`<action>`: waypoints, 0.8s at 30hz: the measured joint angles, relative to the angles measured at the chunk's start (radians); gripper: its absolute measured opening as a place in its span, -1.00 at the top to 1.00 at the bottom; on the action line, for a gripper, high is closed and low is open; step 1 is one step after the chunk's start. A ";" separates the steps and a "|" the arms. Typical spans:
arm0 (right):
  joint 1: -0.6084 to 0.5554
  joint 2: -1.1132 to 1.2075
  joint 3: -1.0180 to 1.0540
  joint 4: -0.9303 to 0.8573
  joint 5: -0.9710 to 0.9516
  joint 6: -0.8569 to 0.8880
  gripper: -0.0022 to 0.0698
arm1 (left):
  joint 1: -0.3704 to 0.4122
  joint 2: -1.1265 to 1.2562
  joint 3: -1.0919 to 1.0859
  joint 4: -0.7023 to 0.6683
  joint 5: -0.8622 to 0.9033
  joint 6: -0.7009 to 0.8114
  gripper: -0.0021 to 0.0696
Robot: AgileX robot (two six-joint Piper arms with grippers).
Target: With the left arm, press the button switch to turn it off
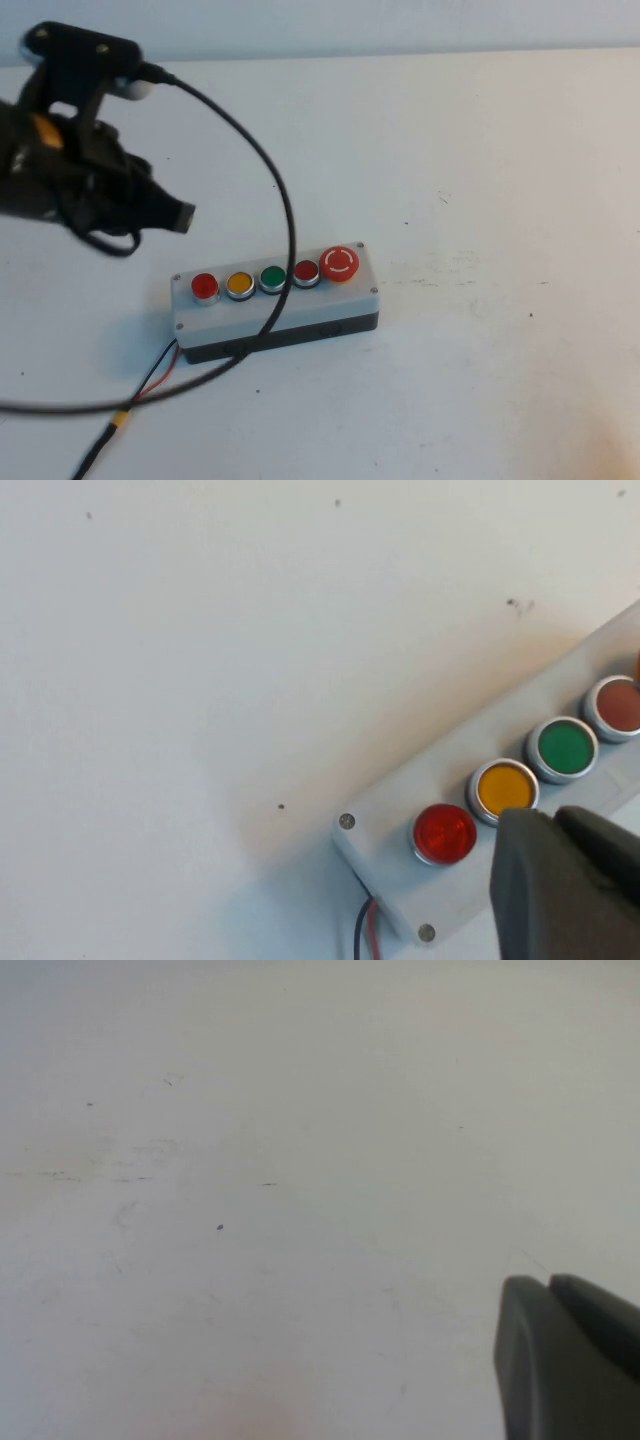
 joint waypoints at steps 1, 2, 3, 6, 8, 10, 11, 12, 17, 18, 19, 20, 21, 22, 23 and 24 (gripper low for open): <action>0.000 0.000 0.000 0.000 0.000 0.000 0.98 | 0.000 -0.062 0.048 0.000 -0.032 -0.004 0.95; 0.000 0.000 0.000 0.000 0.000 0.000 0.98 | 0.000 -0.112 0.089 0.000 -0.056 -0.010 0.95; 0.000 0.000 0.000 0.000 0.000 0.000 0.98 | 0.000 -0.175 0.141 0.000 -0.089 -0.021 0.95; 0.000 0.000 0.000 0.000 0.000 0.000 0.98 | 0.000 -0.345 0.288 0.000 -0.188 -0.062 0.95; 0.000 0.000 0.000 0.000 0.000 0.000 0.98 | 0.000 -0.447 0.384 0.000 -0.241 -0.094 0.95; 0.000 0.000 0.000 0.000 0.000 0.000 0.98 | 0.000 -0.525 0.464 0.000 -0.287 -0.117 0.95; 0.000 0.000 0.000 0.000 0.000 0.000 0.98 | 0.000 -0.552 0.492 0.000 -0.302 -0.122 0.95; 0.000 0.000 0.000 0.000 0.000 0.000 0.98 | 0.000 -0.583 0.523 0.000 -0.313 -0.127 0.95; 0.000 0.000 0.000 0.000 0.000 0.000 0.98 | 0.000 -0.672 0.615 0.003 -0.324 -0.131 0.95; 0.000 0.000 0.000 0.000 0.000 0.000 0.98 | 0.000 -0.679 0.624 0.005 -0.324 -0.131 0.95; 0.000 0.000 0.000 0.000 0.000 0.000 0.98 | 0.000 -0.681 0.629 0.006 -0.324 -0.131 0.95; 0.000 0.000 0.000 0.000 0.000 0.000 0.98 | 0.000 -0.681 0.634 0.008 -0.324 -0.131 0.95; 0.000 0.000 0.000 0.000 0.000 0.000 0.98 | 0.000 -0.681 0.635 0.008 -0.322 -0.131 0.95; 0.000 0.000 0.000 0.000 0.000 0.000 0.98 | 0.000 -0.681 0.635 0.011 -0.322 -0.131 0.95; 0.000 0.000 0.000 0.000 0.000 0.000 0.98 | 0.000 -0.681 0.635 0.016 -0.320 -0.131 0.95; 0.000 0.000 0.000 0.000 0.000 0.000 0.98 | 0.000 -0.681 0.636 0.022 -0.321 -0.131 0.95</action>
